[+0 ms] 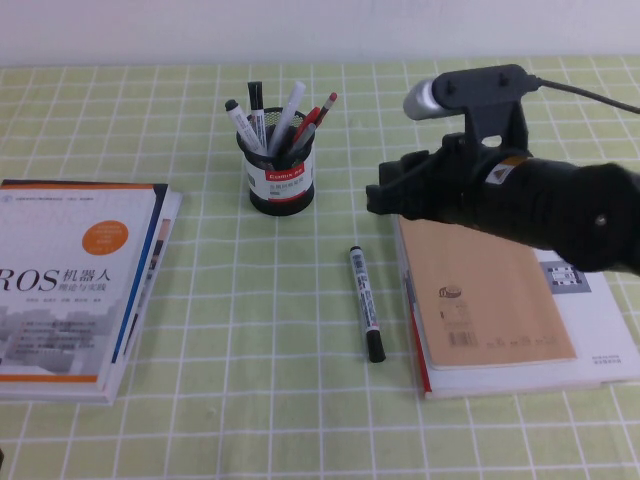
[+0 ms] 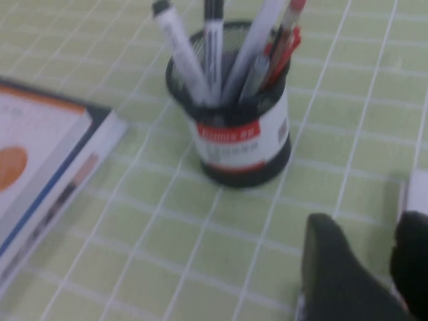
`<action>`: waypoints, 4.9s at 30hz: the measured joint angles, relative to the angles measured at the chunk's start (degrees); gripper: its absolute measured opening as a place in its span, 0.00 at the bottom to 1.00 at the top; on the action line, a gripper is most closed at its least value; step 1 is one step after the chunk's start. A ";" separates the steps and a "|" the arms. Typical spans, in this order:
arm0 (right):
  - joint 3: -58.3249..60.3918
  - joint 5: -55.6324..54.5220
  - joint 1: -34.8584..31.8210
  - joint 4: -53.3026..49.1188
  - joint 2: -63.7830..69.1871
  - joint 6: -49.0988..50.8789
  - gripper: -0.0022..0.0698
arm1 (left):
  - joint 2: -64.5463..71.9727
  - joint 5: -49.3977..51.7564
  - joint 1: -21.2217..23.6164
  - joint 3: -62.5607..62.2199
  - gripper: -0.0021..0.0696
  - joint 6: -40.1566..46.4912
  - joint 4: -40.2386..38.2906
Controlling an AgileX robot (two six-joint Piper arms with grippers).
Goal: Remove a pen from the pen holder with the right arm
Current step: 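Take a marker out of the pen holder and lay it on the table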
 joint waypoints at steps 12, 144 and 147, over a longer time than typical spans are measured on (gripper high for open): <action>-0.43 -38.24 0.96 -32.22 13.96 34.30 0.60 | 0.00 0.00 0.00 0.00 0.02 0.00 0.00; -33.73 44.57 -0.47 -10.29 16.30 14.72 0.03 | 0.00 0.00 0.00 0.00 0.02 0.00 0.00; -38.45 46.91 -0.60 -9.29 20.44 14.72 0.03 | 0.00 0.00 0.00 0.00 0.02 0.00 0.00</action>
